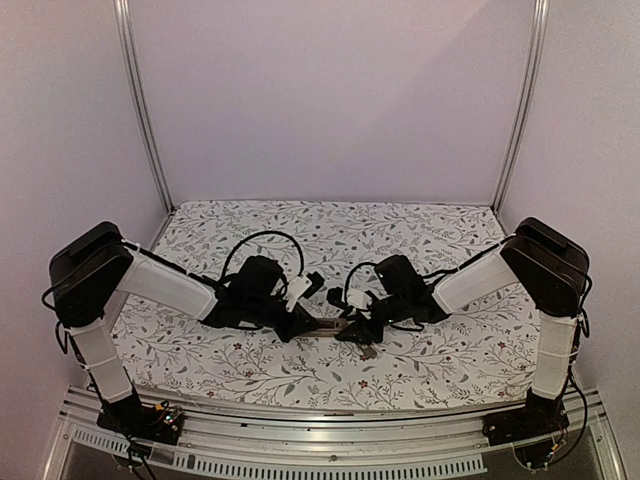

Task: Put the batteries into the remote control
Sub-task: Load the battery into the battery compartment.

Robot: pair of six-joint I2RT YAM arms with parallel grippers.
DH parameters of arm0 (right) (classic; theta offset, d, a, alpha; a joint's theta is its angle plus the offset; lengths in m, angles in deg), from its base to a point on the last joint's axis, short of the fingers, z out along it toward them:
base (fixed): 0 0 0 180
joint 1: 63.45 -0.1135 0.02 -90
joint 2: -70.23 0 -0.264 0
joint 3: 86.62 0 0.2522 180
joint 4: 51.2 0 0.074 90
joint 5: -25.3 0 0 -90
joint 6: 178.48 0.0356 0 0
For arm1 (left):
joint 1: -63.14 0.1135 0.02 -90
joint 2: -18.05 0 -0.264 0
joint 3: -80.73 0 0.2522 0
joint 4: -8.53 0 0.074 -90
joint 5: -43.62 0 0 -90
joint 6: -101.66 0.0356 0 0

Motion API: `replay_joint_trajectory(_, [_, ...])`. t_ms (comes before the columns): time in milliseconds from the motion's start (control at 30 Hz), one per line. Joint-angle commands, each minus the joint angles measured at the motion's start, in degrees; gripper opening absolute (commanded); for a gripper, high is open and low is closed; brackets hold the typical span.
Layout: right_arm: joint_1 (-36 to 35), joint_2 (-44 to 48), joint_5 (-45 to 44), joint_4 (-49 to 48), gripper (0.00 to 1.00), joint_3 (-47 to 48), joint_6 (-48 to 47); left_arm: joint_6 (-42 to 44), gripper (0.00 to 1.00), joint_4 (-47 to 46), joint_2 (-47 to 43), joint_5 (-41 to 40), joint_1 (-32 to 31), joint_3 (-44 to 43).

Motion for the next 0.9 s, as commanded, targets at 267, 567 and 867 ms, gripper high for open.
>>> replay_joint_trajectory(267, [-0.3, 1.1, 3.5, -0.6, 0.28, -0.5, -0.3, 2.2, 0.0, -2.6, 6.0, -5.7, 2.2, -1.9])
replay_joint_trajectory(567, [-0.3, 1.1, 8.5, -0.4, 0.34, 0.1, -1.8, 5.0, 0.0, -2.3, 8.3, -5.0, 4.3, -3.6])
replay_joint_trajectory(867, [2.2, -1.1, 14.1, 2.9, 0.56, 3.5, 0.9, 10.5, 0.0, -0.7, 10.3, -1.2, 5.1, -4.0])
